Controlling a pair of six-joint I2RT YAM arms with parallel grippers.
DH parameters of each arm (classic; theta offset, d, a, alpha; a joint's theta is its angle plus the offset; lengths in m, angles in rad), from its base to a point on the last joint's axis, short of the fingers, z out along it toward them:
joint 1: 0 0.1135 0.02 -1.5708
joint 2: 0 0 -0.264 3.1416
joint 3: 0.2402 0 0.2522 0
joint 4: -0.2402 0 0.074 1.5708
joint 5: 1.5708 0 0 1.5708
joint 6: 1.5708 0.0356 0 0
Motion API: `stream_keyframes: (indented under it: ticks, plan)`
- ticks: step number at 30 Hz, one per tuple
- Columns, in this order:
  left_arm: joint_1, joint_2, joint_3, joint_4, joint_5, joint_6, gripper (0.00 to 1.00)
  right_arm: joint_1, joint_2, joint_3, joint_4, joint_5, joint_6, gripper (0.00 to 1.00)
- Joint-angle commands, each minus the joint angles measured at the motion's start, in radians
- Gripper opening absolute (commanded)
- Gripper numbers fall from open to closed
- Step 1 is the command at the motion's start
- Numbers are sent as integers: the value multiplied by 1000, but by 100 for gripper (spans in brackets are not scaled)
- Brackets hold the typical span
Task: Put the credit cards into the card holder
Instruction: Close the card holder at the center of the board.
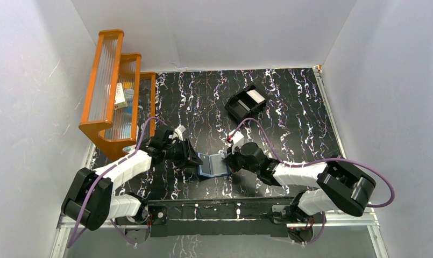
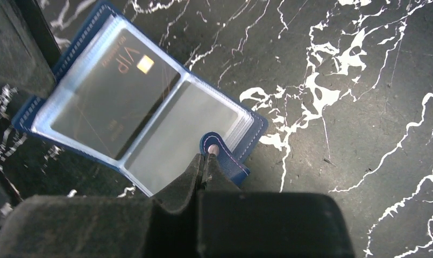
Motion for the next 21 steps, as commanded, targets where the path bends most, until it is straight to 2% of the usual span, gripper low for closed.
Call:
stream_keyframes:
  ticks: [1, 5, 8, 13, 21]
  plan:
    - [-2, -31, -33, 164, 126, -71, 35, 0, 0, -26, 156, 40, 139, 0]
    - [-3, -22, -59, 270, 162, -106, 35, 0, -13, -82, 217, 60, 190, 0]
    - [-6, -6, -76, 355, 181, -140, 31, 0, -30, -114, 239, 89, 227, 0]
    - [-31, 68, -59, 399, 180, -137, 27, 0, -57, -166, 292, 125, 291, 0]
    - [-75, 160, 0, 386, 145, -97, 36, -2, -72, -194, 312, 151, 340, 0]
